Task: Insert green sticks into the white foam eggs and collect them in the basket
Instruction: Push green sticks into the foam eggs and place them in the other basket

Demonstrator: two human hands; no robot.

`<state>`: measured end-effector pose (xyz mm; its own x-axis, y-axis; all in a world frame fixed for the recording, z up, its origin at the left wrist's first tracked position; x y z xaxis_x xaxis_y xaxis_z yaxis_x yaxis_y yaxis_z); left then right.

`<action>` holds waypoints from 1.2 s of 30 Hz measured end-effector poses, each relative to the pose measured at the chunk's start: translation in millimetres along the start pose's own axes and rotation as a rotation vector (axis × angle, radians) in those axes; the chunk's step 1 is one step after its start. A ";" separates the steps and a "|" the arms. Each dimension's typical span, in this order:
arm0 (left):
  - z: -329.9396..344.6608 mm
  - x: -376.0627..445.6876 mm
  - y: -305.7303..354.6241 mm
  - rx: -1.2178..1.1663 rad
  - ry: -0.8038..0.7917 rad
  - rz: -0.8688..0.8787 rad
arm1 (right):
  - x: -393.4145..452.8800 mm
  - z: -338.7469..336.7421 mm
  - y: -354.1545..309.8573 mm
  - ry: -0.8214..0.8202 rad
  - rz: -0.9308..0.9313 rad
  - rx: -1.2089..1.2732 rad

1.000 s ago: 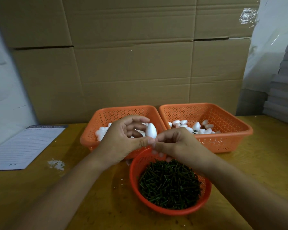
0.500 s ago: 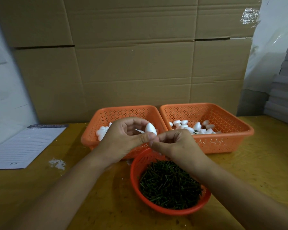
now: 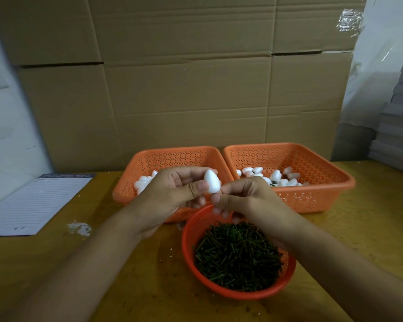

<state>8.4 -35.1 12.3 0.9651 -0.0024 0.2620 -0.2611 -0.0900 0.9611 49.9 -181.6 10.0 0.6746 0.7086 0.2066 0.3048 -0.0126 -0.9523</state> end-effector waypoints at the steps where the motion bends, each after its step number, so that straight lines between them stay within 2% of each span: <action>1: 0.1 -0.1 -0.1 0.000 -0.005 -0.001 | -0.2 0.5 -0.1 -0.007 0.006 0.005; 15: -1.3 0.1 -0.1 -0.040 -0.083 -0.021 | 0.0 7.4 3.7 -0.099 0.050 0.098; 24: -3.4 -0.7 4.9 0.000 0.088 0.014 | 3.6 -8.6 5.7 0.145 -0.017 0.073; 29: -1.7 -1.8 9.7 0.038 0.104 0.069 | 4.8 -6.3 5.8 0.161 -0.059 -0.001; 36: 3.3 -5.2 18.7 0.126 0.044 0.174 | 5.4 -6.8 7.4 0.157 -0.064 -0.027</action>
<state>-1.5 -40.1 28.6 0.9031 0.0142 0.4292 -0.4164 -0.2161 0.8831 60.4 -182.6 5.6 0.7491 0.5899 0.3015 0.3671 0.0092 -0.9301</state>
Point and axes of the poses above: each hand's wrist, its own x-axis towards the middle knuckle, its own z-axis out of the palm, y = z × x, the point moved 6 cm from there along x, towards the middle knuckle
